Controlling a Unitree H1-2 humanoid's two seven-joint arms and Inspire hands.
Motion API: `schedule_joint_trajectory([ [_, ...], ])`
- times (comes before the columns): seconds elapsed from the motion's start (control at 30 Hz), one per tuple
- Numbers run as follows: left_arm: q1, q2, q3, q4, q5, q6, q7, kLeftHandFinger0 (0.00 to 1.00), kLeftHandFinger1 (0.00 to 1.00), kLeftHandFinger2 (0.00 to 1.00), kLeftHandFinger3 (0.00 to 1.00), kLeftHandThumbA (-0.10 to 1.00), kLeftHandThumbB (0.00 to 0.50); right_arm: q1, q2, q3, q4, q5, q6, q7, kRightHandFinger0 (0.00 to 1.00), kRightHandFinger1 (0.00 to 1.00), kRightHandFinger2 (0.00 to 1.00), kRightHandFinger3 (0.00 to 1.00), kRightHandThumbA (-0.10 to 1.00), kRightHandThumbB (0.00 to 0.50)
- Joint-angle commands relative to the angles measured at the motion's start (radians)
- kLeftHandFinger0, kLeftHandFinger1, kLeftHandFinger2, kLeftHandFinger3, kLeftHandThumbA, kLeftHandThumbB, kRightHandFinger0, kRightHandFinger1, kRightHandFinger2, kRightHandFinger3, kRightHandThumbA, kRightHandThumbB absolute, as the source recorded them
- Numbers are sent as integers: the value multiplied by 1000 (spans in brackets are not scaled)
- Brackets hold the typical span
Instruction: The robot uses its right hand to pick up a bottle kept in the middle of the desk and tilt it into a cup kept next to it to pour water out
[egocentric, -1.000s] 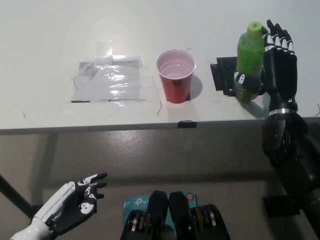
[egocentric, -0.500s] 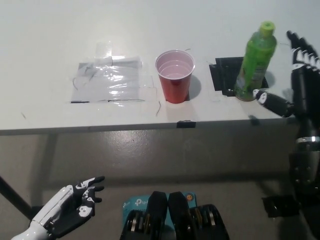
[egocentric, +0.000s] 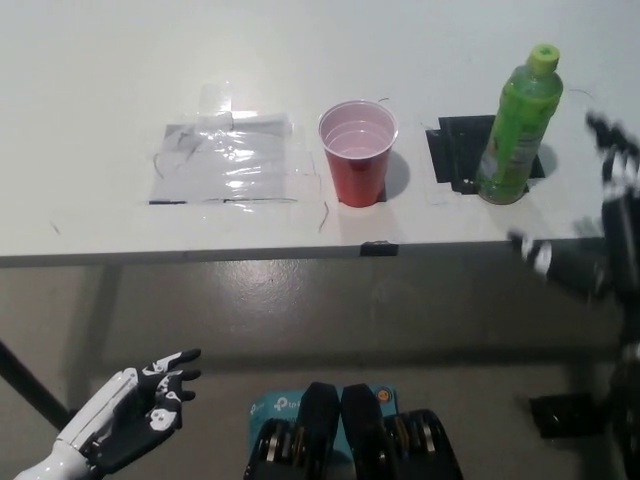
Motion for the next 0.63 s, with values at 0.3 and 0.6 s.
schedule_joint_trajectory([
  [0.3,-9,14,0,-38,12,-28,11,843,918,1000,1000,728,99,131,73,-30,20,452,-158,191,1000,1000,1000,1000,754,316],
  [0.6,-41,15,7,-23,-7,-24,4,877,929,994,1000,673,59,82,44,-19,49,452,-58,297,898,1000,1000,1000,767,344],
])
